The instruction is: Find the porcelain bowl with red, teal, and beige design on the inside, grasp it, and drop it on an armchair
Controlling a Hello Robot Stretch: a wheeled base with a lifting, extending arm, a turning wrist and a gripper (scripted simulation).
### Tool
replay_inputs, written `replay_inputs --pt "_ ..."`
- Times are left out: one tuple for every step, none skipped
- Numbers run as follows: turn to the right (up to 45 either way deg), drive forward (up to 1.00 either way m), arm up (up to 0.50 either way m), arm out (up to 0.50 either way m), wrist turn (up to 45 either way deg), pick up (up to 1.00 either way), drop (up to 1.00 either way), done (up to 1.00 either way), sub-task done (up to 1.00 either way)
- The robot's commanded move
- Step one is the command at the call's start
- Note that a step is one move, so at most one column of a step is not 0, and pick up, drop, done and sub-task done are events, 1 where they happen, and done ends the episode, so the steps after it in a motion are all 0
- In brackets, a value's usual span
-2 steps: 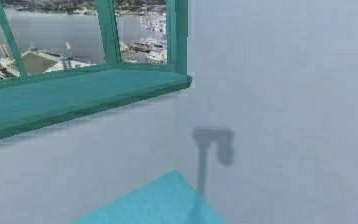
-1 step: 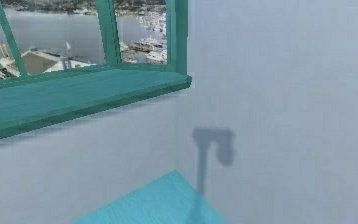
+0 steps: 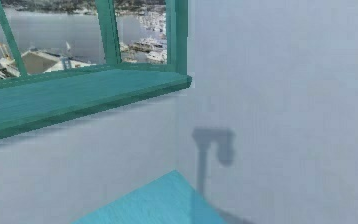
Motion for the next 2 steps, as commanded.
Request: replay_inputs --pt "0.0 0.0 0.34 0.0 0.0 0.0 0.0 0.0 0.0" --pt "0.0 0.0 0.0 0.0 -45.0 0.0 0.0 0.0 0.0"
